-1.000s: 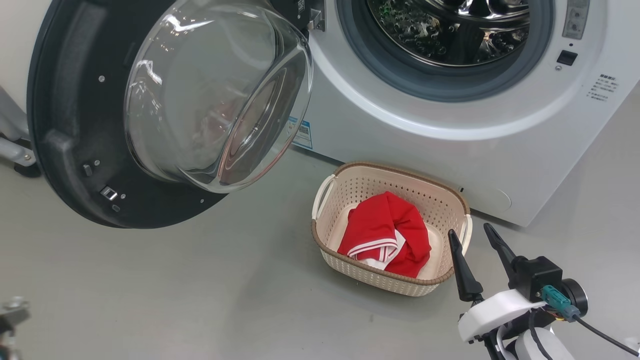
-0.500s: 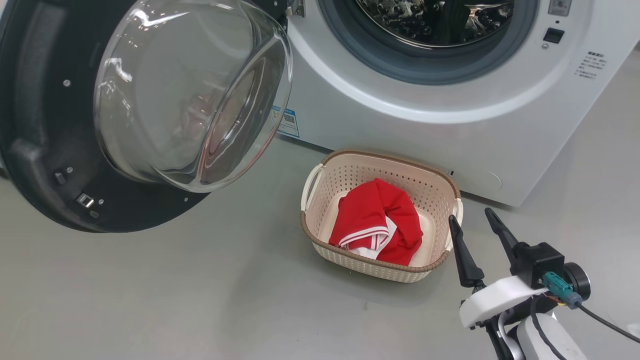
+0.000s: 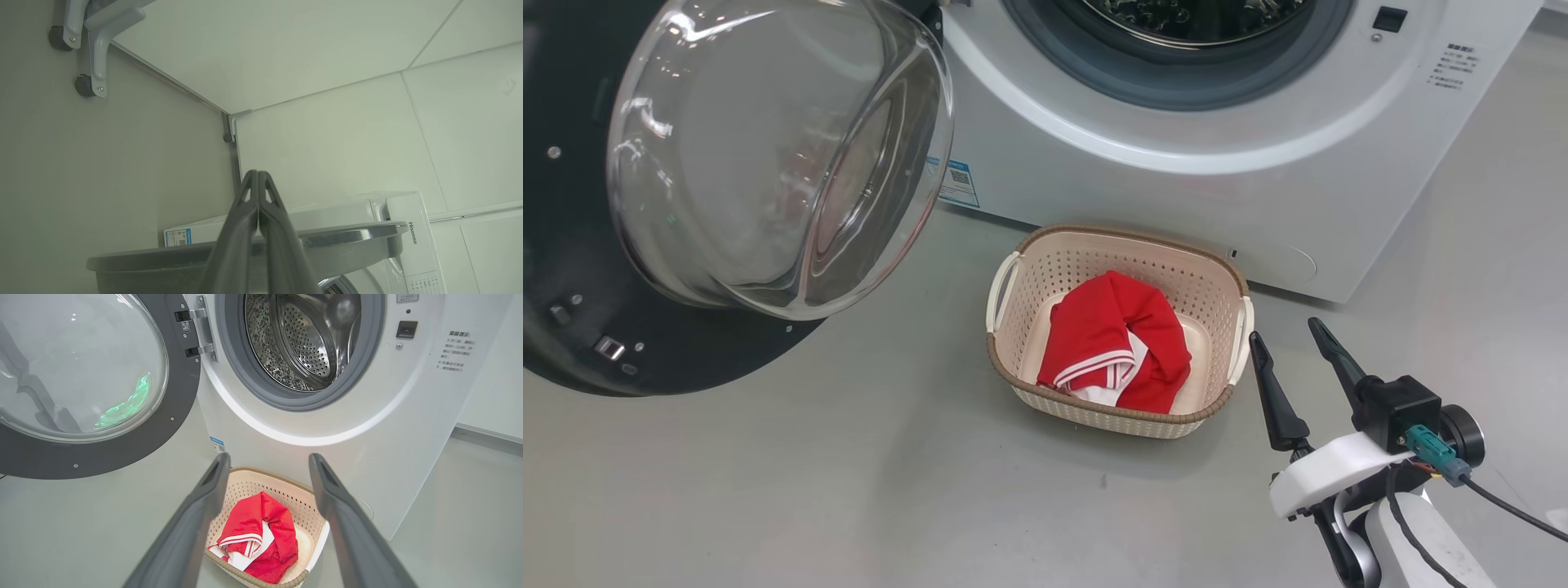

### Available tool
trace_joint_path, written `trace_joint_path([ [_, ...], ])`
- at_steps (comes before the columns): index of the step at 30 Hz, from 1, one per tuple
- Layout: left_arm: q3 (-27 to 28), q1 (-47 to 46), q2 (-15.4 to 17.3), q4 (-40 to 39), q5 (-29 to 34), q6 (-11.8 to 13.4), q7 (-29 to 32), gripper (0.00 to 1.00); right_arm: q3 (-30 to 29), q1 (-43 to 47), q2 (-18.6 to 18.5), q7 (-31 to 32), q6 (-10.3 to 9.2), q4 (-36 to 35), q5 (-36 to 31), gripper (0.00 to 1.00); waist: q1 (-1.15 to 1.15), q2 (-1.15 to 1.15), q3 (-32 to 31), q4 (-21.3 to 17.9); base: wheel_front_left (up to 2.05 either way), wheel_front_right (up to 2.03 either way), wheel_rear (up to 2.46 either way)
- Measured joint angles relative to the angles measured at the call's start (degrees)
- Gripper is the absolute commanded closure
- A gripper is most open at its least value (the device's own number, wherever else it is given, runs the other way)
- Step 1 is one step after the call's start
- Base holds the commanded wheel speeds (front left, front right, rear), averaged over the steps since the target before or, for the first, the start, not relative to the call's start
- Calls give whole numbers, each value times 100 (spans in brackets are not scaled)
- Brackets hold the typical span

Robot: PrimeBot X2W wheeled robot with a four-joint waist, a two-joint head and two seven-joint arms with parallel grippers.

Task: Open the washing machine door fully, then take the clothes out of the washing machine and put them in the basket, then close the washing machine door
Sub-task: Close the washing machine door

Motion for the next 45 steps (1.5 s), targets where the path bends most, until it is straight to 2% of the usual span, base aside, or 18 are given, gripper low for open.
trace_joint_path([
  [12,-426,-524,120,521,-10,-12,625,100,-30,-7,-26,42,0,-3,0,0,0,0,162,-170,0,0,0],
  [28,-635,-742,199,1002,-178,-476,1329,100,-31,-18,-36,42,0,19,0,0,0,0,173,-183,0,0,0],
  [32,-650,-746,205,1053,-379,-565,1533,100,-32,-21,-38,42,0,23,1,0,0,0,170,-176,0,0,0],
  [40,-770,-754,192,1021,-723,-816,2172,100,-48,-25,-44,42,-1,30,1,0,0,0,150,-179,0,0,0],
  [45,-820,-753,59,907,-990,-924,2625,100,-57,-34,-43,42,-1,30,2,0,0,0,133,-196,0,0,0],
])
